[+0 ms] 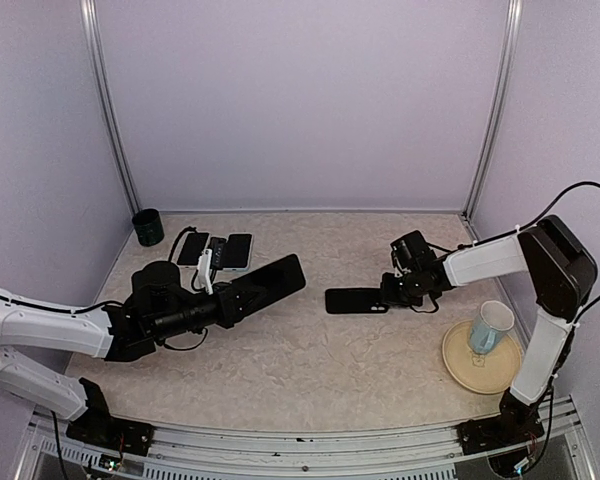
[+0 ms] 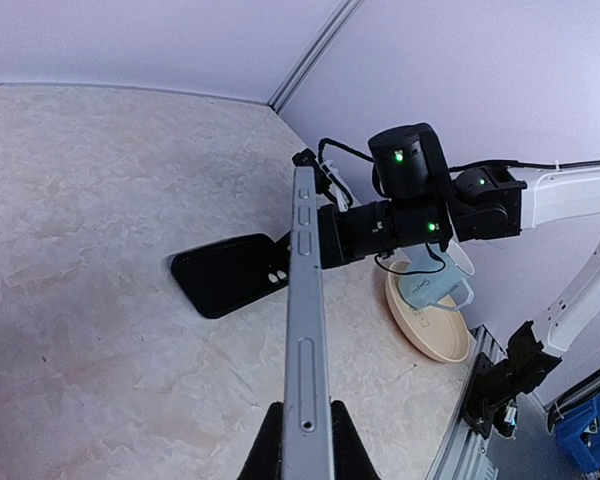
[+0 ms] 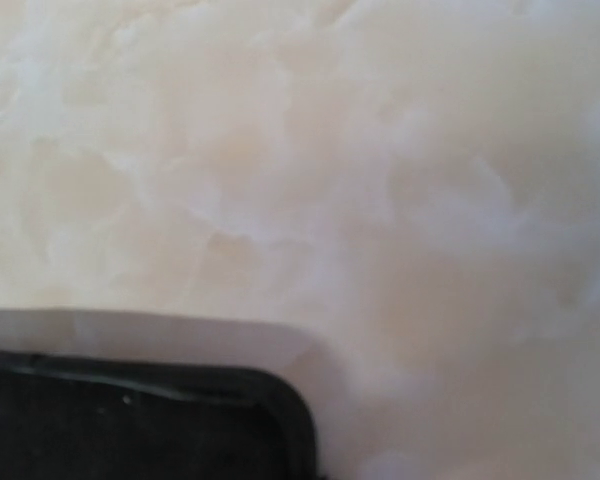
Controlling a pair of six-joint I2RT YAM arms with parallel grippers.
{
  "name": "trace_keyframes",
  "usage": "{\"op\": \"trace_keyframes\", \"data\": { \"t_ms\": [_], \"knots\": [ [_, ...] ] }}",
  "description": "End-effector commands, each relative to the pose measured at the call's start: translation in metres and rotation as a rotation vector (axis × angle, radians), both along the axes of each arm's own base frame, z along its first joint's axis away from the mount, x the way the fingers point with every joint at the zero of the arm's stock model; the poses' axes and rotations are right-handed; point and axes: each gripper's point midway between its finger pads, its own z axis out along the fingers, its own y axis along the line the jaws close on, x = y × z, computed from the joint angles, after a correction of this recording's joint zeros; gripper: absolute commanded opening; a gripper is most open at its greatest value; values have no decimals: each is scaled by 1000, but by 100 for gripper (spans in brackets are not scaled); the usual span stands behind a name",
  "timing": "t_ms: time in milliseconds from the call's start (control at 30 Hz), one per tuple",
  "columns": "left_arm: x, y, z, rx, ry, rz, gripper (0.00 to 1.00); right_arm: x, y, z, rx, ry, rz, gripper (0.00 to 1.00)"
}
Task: Put the phone into the phone case
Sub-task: Move the phone case to the center of the board.
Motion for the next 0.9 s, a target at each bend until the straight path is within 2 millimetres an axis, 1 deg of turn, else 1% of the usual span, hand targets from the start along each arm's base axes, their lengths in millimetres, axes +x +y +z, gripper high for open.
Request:
{"op": "trace_keyframes", "data": {
  "t_ms": [0,200,367,467,567,733,867],
  "knots": [
    [1,1,21,-37,-56,16,0,-10,28,-3,55,31,89,3],
    [4,-5,11,9,-18,26,0,-19,56,5,70,20,146,4],
    [7,-13,7,37,30,30,0,-25,81,10,73,13,179,4],
    [11,-10,6,46,54,73,0,-30,96,13,77,13,200,5],
    [13,-8,5,55,78,92,0,-35,109,11,71,24,216,5],
    [13,-7,-4,74,115,105,0,-42,120,6,76,44,220,6],
    [14,-8,-11,87,149,114,0,-42,120,5,63,41,208,7]
  ]
}}
